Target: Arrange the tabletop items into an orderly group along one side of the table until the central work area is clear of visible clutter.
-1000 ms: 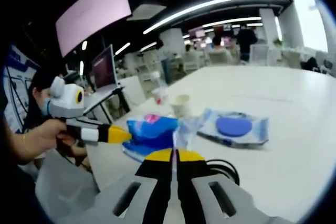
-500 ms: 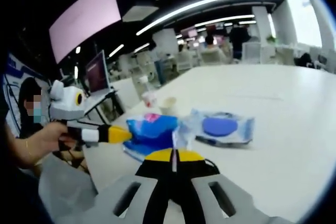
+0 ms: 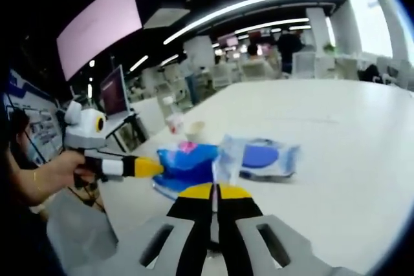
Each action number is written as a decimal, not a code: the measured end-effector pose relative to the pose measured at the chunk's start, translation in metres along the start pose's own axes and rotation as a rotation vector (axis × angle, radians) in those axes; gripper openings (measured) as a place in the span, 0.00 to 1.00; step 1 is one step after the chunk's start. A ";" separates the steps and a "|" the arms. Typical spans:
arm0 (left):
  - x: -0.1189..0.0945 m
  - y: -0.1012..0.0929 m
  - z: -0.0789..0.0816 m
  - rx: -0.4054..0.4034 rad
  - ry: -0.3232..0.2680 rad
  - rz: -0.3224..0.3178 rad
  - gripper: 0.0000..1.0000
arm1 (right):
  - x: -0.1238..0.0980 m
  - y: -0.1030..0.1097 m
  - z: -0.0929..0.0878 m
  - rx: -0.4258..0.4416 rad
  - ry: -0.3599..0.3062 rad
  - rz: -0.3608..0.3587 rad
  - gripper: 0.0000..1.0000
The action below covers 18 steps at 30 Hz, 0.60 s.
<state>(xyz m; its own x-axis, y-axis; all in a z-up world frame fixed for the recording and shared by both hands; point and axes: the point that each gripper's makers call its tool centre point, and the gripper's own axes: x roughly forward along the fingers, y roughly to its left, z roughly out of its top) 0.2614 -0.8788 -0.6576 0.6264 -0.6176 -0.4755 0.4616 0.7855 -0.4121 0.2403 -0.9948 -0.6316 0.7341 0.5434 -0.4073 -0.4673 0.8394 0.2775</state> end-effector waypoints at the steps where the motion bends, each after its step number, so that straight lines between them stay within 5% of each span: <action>1: 0.001 -0.001 0.000 -0.001 0.000 -0.002 0.01 | -0.001 -0.002 0.000 0.006 0.000 -0.004 0.00; 18: 0.042 -0.028 0.001 -0.018 0.017 -0.062 0.01 | -0.018 -0.044 0.001 0.043 -0.013 -0.076 0.00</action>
<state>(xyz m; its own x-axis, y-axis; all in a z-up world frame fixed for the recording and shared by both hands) 0.2754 -0.9264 -0.6649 0.5863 -0.6656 -0.4617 0.4879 0.7451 -0.4547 0.2485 -1.0416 -0.6356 0.7731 0.4777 -0.4173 -0.3885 0.8767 0.2838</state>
